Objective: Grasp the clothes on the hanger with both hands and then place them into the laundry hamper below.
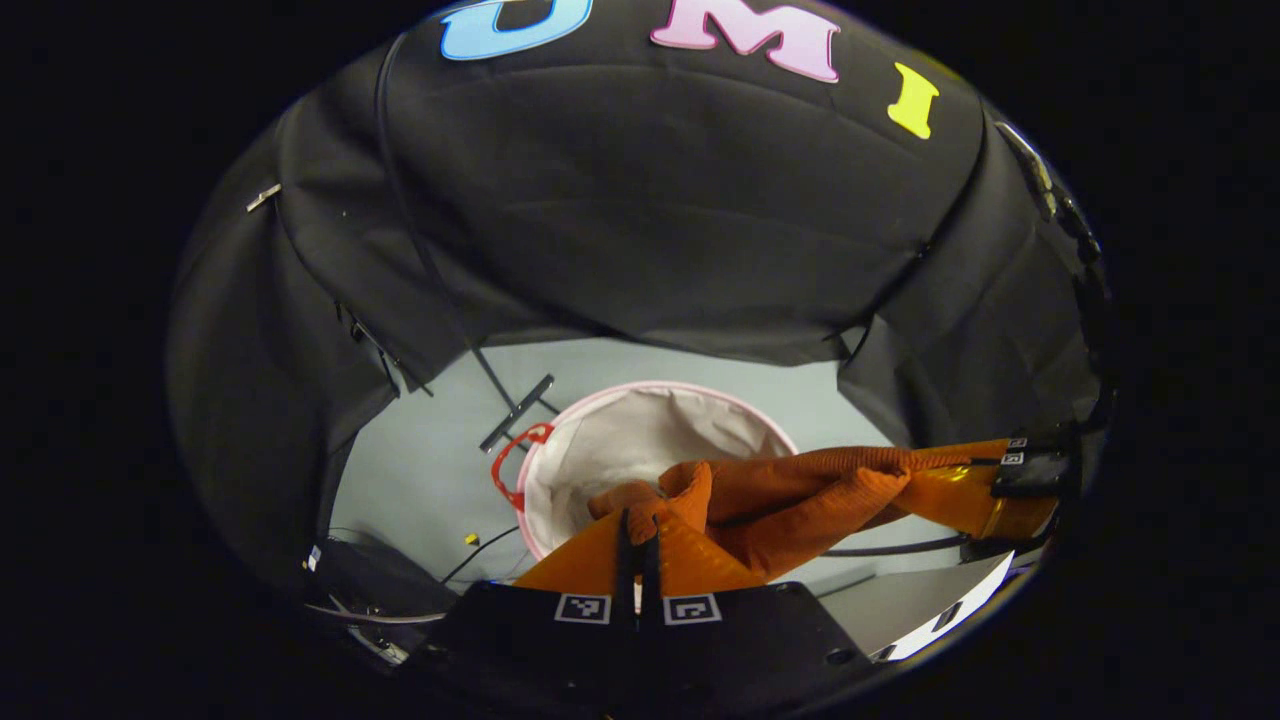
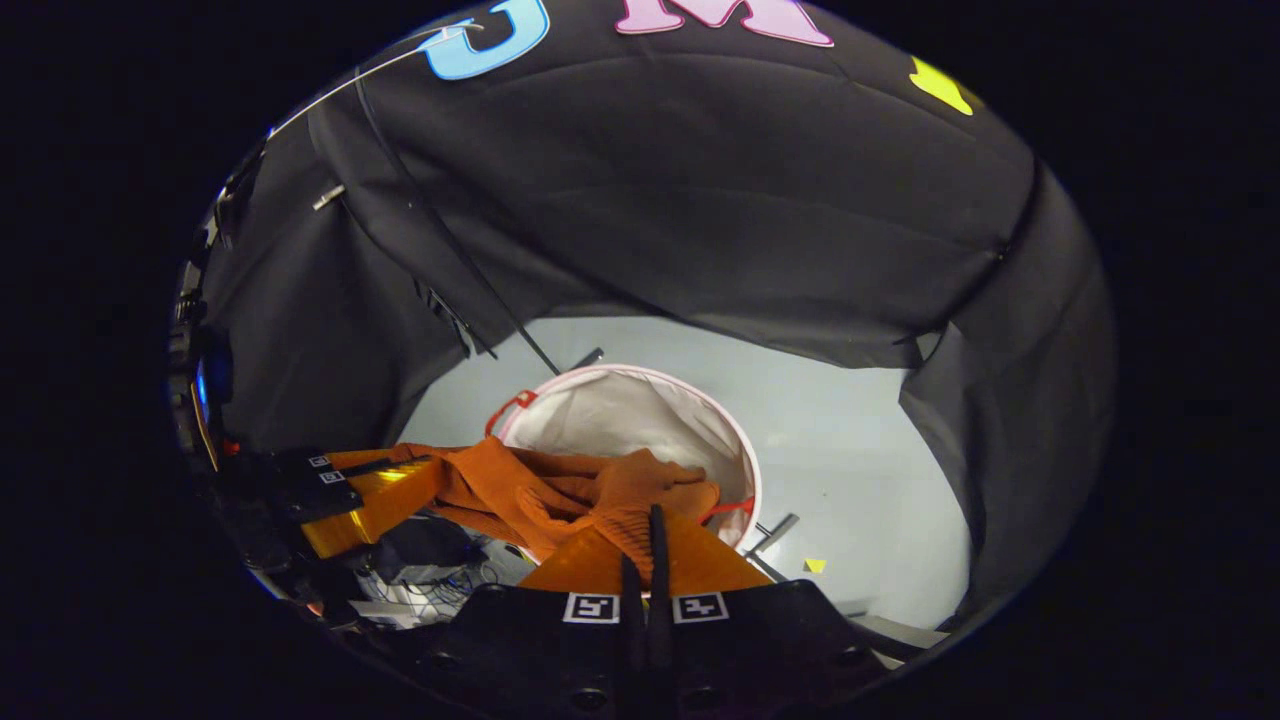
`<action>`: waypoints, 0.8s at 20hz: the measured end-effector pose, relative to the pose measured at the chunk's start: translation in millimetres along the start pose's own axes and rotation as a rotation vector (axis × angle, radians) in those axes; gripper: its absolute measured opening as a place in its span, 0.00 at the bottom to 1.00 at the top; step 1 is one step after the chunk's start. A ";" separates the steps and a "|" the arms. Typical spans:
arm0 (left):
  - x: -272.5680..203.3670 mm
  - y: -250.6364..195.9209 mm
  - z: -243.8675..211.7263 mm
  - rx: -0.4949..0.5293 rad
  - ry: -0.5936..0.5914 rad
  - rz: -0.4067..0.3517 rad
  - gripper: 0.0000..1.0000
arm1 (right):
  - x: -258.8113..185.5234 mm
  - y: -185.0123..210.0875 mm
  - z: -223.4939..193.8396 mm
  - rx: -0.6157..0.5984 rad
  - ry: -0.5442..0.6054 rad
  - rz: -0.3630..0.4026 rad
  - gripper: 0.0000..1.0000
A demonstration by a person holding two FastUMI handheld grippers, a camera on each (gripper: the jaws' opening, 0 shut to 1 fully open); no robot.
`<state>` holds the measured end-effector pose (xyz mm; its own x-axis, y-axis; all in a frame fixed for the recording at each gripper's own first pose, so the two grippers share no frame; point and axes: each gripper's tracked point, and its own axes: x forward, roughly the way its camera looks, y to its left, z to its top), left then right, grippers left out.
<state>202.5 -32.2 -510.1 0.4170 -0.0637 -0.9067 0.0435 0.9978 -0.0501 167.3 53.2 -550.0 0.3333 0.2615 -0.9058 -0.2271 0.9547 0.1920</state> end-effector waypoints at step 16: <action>-13.0 -13.5 3.9 0.009 -0.004 -0.043 0.94 | -0.5 -11.0 -4.5 0.082 -0.013 -0.079 0.99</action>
<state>200.0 -44.9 -496.0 0.4180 -0.1066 -0.9022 0.0694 0.9939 -0.0853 165.5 41.9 -553.4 0.3590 0.1867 -0.9145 -0.1243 0.9806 0.1514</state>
